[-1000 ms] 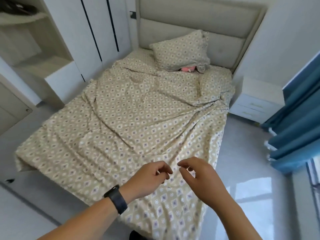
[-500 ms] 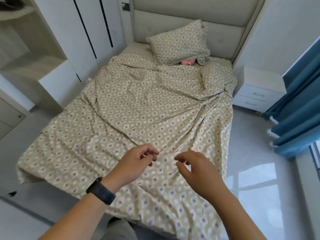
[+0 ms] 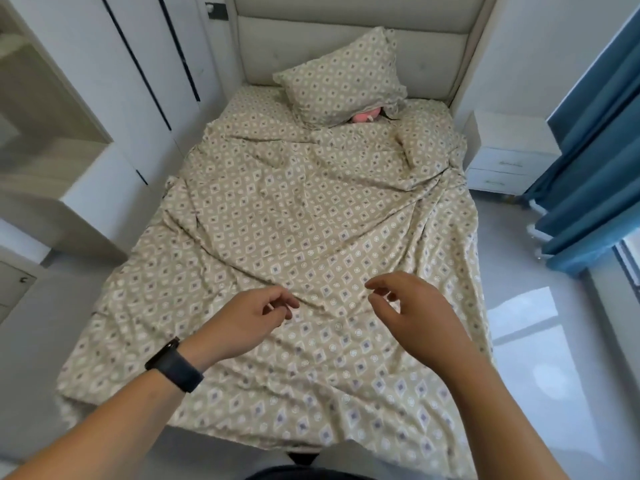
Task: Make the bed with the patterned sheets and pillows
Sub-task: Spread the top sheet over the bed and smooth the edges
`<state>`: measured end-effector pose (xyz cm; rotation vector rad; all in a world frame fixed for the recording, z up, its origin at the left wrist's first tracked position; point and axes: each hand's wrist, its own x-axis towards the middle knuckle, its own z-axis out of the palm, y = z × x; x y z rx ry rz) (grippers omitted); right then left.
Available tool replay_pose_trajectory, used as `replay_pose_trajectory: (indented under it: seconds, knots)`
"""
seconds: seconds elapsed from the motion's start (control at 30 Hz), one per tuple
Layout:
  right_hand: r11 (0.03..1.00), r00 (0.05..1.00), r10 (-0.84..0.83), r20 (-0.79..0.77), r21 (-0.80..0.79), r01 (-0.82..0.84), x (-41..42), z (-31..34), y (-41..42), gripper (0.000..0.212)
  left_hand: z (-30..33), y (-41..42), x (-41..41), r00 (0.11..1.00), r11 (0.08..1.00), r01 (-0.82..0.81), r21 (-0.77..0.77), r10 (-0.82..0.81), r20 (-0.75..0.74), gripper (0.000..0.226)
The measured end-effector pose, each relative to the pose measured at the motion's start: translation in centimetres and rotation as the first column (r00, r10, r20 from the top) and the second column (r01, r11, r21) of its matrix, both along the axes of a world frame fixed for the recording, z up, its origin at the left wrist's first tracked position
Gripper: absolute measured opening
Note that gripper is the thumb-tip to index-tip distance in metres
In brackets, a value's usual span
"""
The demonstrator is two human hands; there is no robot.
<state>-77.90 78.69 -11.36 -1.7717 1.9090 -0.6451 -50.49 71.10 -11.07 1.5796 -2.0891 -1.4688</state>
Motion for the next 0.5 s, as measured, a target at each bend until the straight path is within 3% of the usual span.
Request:
replay_pose_trajectory:
  seconds: [0.2, 0.33, 0.5]
  knots:
    - [0.989, 0.989, 0.144, -0.021, 0.030, -0.143, 4.3, -2.0, -3.9, 0.022, 2.2, -1.6, 0.9, 0.969, 0.979, -0.195, -0.062, 0.182, -0.169, 0.021]
    - [0.966, 0.967, 0.256, 0.002, 0.027, -0.256, 9.7, -1.5, -6.3, 0.023, 2.0, -2.8, 6.5, 0.989, 0.986, -0.139, -0.092, 0.133, -0.063, 0.022]
    - [0.957, 0.958, 0.286, -0.036, 0.062, -0.283, 15.6, -2.6, -8.0, 0.022, -0.7, -5.3, 15.4, 0.958, 0.955, -0.286, -0.076, 0.282, -0.055, 0.021]
